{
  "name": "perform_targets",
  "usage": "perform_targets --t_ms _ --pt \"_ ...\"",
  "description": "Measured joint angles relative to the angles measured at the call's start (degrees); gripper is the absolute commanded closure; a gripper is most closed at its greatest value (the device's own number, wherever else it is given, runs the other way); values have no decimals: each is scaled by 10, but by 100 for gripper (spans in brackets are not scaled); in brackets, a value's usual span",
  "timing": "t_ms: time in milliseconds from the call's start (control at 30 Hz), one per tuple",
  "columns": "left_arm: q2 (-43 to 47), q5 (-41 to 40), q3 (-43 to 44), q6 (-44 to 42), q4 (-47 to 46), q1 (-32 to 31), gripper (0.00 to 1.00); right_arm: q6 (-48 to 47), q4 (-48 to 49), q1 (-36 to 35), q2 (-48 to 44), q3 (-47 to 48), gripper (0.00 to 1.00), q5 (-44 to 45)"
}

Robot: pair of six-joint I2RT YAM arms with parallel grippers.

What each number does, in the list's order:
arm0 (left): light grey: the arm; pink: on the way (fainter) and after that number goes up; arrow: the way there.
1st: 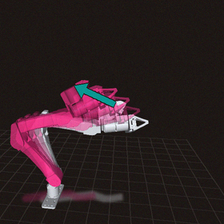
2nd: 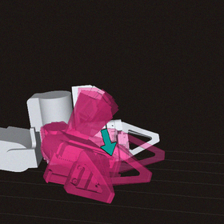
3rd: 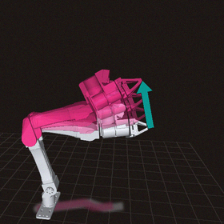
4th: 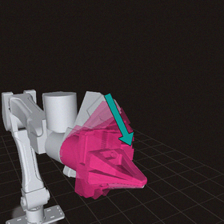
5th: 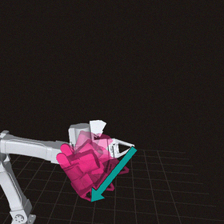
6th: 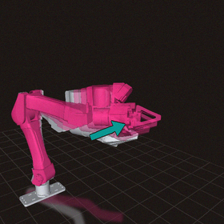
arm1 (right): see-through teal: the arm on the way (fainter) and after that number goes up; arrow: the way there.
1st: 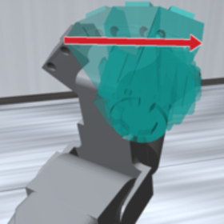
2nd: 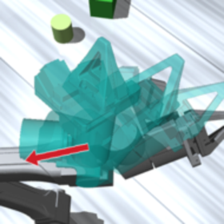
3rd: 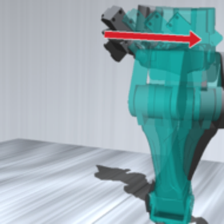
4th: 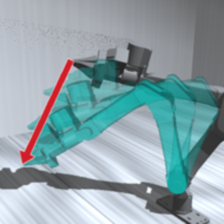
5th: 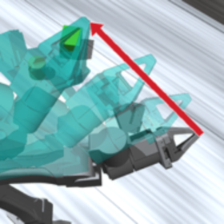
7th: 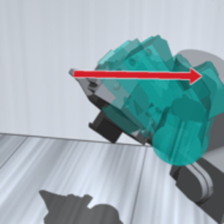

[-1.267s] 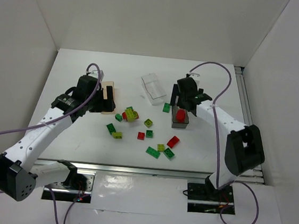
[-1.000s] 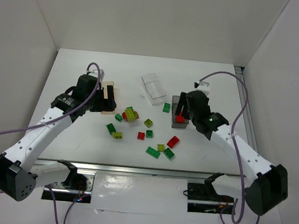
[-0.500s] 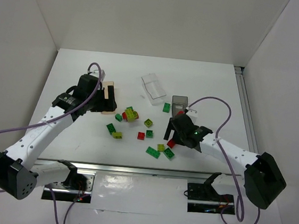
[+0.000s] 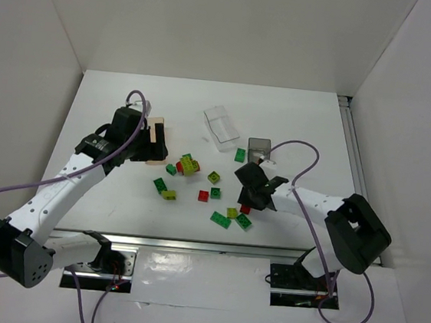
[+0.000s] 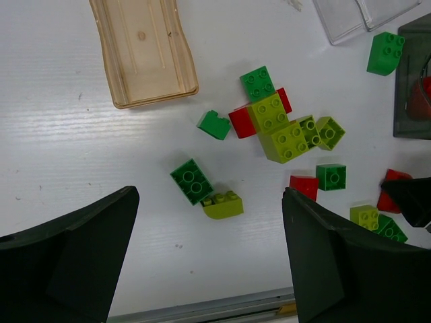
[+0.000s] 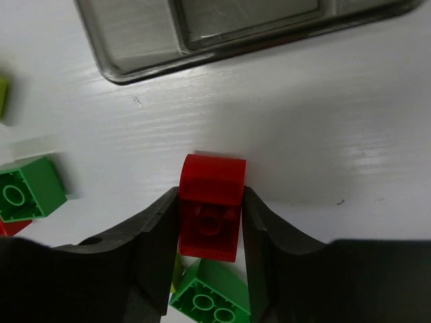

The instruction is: Sort the legos into containers by color

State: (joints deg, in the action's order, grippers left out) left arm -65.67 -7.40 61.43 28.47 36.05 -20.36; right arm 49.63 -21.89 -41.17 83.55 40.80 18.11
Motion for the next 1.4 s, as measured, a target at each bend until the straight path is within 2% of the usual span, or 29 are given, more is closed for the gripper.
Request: perform_targets --t_ms 67,133,267,467,600,800,833,867,933,967,1033,1100,1233,1333,1367,1400 --pt "0 -2 0 0 0 0 5 4 -5 -9 5 10 68 7" --pt "0 -2 0 0 0 0 5 4 -20 -23 6 24 71 16" --pt "0 -2 0 0 0 0 5 1 -49 -40 -16 70 71 40" --pt "0 -5 0 0 0 0 5 -34 -91 -34 -104 138 70 101" --pt "0 -5 0 0 0 0 5 -74 -95 13 -105 180 69 129" --pt "-2 -5 0 0 3 0 5 -138 -69 103 -26 202 64 132" --pt "-2 -5 0 0 3 0 5 -149 -63 116 -5 209 63 126" --pt "-2 -5 0 0 3 0 5 -157 -57 125 16 219 55 123" --pt "-2 -5 0 0 4 0 5 -174 -44 138 60 244 47 117" --pt "-2 -5 0 0 3 0 5 -180 -36 142 76 254 25 115" --pt "-2 -5 0 0 4 0 5 -192 -22 143 99 265 8 113" --pt "-2 -5 0 0 4 0 5 -197 -19 143 105 270 8 112" --pt "-2 -5 0 0 5 0 3 -198 -10 137 74 252 30 117" --pt "-3 -4 0 0 5 0 3 -194 -17 108 -22 186 29 118" --pt "-3 -4 0 1 4 0 3 -194 -18 94 -57 162 24 111" --pt "-2 -5 0 1 5 0 3 -195 -21 77 -96 137 11 98"
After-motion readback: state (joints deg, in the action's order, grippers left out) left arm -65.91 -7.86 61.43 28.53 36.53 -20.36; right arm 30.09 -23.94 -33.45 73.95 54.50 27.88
